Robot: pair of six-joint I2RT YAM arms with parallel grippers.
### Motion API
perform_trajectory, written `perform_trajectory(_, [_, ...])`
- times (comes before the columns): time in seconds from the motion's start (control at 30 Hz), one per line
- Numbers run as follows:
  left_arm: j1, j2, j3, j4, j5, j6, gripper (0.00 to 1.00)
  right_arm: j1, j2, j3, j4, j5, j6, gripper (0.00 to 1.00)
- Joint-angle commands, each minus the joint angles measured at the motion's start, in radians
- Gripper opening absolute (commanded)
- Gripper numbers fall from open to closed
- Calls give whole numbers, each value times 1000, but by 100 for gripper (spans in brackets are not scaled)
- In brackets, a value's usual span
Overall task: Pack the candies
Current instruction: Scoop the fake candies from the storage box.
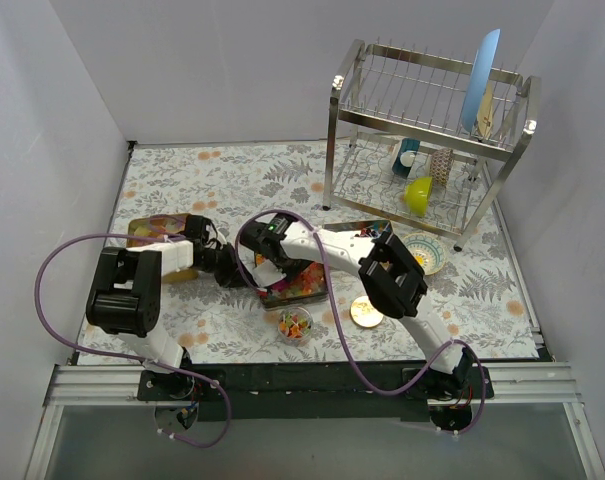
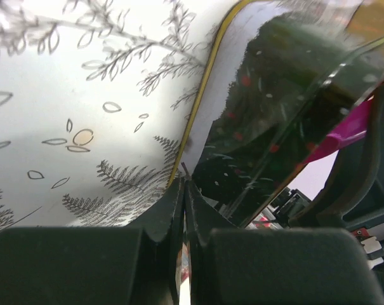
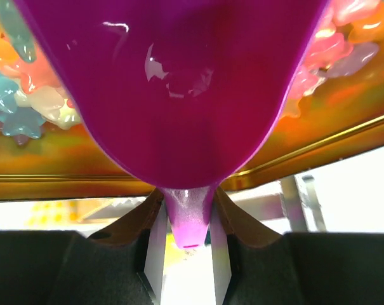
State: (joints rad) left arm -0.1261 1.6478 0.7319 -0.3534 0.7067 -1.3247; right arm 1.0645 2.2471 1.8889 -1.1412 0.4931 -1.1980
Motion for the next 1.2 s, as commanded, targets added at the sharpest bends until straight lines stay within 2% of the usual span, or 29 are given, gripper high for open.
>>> perform_trajectory(0.0, [-4,-20,79,-28,1,41,0,-21,10,50,-23,-234,58,1])
perform_trajectory(0.27, [14,-83,179,-160,-4,130,0,-77,-118,-65,87,-361,25,1])
perform_trajectory(0.7, [86,-212,290,-354,17,289,0,-135,-241,-180,186,-421,24,1])
perform_trajectory(1.17, [161,-305,281,-368,34,305,0,-193,-366,-310,219,-395,67,1])
